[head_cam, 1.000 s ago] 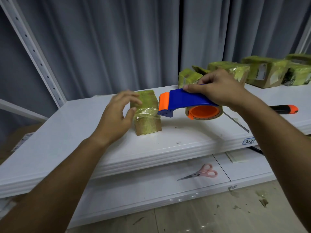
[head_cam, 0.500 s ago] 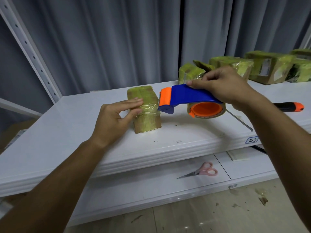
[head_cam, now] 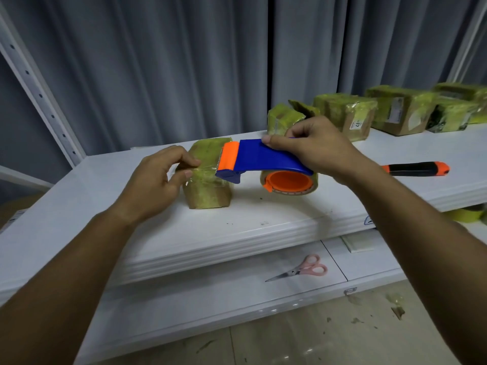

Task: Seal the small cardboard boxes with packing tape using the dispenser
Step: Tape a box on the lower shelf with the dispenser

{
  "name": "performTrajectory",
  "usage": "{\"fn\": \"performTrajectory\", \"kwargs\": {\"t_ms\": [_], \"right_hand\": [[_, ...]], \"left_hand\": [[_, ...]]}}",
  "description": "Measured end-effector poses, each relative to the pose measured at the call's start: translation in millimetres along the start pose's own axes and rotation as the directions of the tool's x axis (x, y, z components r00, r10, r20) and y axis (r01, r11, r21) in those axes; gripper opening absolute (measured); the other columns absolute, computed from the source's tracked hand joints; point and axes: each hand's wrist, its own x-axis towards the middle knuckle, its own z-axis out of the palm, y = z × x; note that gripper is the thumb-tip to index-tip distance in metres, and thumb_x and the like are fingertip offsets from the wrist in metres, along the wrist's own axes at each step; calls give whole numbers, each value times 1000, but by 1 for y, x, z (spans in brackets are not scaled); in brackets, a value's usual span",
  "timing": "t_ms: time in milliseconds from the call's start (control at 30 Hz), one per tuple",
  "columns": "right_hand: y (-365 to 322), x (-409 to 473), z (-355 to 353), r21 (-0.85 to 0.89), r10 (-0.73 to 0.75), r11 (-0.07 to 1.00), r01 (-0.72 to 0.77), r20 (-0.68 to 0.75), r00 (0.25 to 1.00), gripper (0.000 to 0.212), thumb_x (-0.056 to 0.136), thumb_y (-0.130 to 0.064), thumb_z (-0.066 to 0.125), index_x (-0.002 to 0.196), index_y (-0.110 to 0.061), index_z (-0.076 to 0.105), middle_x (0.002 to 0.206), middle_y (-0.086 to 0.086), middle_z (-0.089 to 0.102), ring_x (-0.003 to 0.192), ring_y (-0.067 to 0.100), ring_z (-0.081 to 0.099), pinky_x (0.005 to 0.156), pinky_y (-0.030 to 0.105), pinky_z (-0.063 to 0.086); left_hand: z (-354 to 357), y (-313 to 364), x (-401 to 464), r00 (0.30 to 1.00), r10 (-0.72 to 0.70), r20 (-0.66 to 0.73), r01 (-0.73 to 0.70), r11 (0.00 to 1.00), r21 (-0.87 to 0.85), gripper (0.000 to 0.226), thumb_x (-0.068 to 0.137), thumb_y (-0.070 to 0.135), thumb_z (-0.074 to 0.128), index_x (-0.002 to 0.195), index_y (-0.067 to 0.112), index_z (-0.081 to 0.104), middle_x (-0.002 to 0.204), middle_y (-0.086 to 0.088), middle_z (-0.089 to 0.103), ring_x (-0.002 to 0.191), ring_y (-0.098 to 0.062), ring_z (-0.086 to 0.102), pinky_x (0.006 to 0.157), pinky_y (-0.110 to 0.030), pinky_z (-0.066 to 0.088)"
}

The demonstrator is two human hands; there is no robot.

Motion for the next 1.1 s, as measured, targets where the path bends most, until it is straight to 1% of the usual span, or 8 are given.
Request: {"fn": "performTrajectory", "kwargs": {"t_ms": [100,233,400,533,633,767,900,1100], "right_hand": [[1,-1,-2,-34,2,999,-3,-25,1000,53,80,-64,70,74,-12,72,64,-3,68,61,7,64,55,21,45],[3,-2,-4,-40,3,999,-3,-16,1000,51,81,-63,69,77,-12,73,67,-1,69,63,10,65,55,21,45],[4,-2,-4,-41,16,999,-16,-18,1000,49,82,-60,71,70,-12,70,58,-5,64,55,3,59,54,20,42],[5,-2,-1,-17,16,1000,-16,-17,1000,47,81,-61,71,69,-16,69,60,-8,65,57,3,62,55,20,43],[6,-2,-1,-4,12,1000,-12,-14,1000,47,80,-63,70,71,-16,71,63,-9,67,59,0,63,52,17,43],[7,-4,-6,36,-1,999,1,13,1000,44,79,-61,71,67,-19,69,61,-8,67,58,4,63,56,22,46],[6,-1,-12,12,-24,1000,24,50,998,54,70,-69,67,75,-15,73,67,-5,70,64,8,66,58,23,49],[11,-4,-30,0,0,1000,0,75,997,57,62,-74,65,71,-18,73,70,-2,71,70,16,68,65,32,51]], "left_hand": [[3,11,5,997,45,68,-54,990,133,38,88,-3,61,114,24,68,110,12,62,99,-6,57,84,-9,41],[14,20,5,1000,9,-3,-9,986,169,19,91,29,66,105,21,74,107,10,59,94,-12,57,78,-25,44],[25,20,6,999,36,-28,-35,998,56,10,92,19,71,101,14,70,111,8,68,103,-11,62,92,-28,50],[27,13,3,998,63,-33,-60,995,82,23,96,21,67,118,19,70,110,15,63,99,-4,57,89,-11,41],[30,11,1,992,97,-78,-92,993,70,25,95,16,68,119,13,73,113,12,64,101,1,56,92,-5,39],[31,10,2,980,166,-114,-159,985,63,22,94,10,68,115,7,76,109,1,71,98,-9,63,91,-16,47],[28,7,5,979,181,-98,-175,982,67,23,94,13,67,114,8,76,106,6,69,96,-11,64,88,-16,47],[29,4,4,980,164,-113,-163,987,17,21,94,14,67,113,9,76,106,2,72,97,-17,68,88,-30,54]]}}
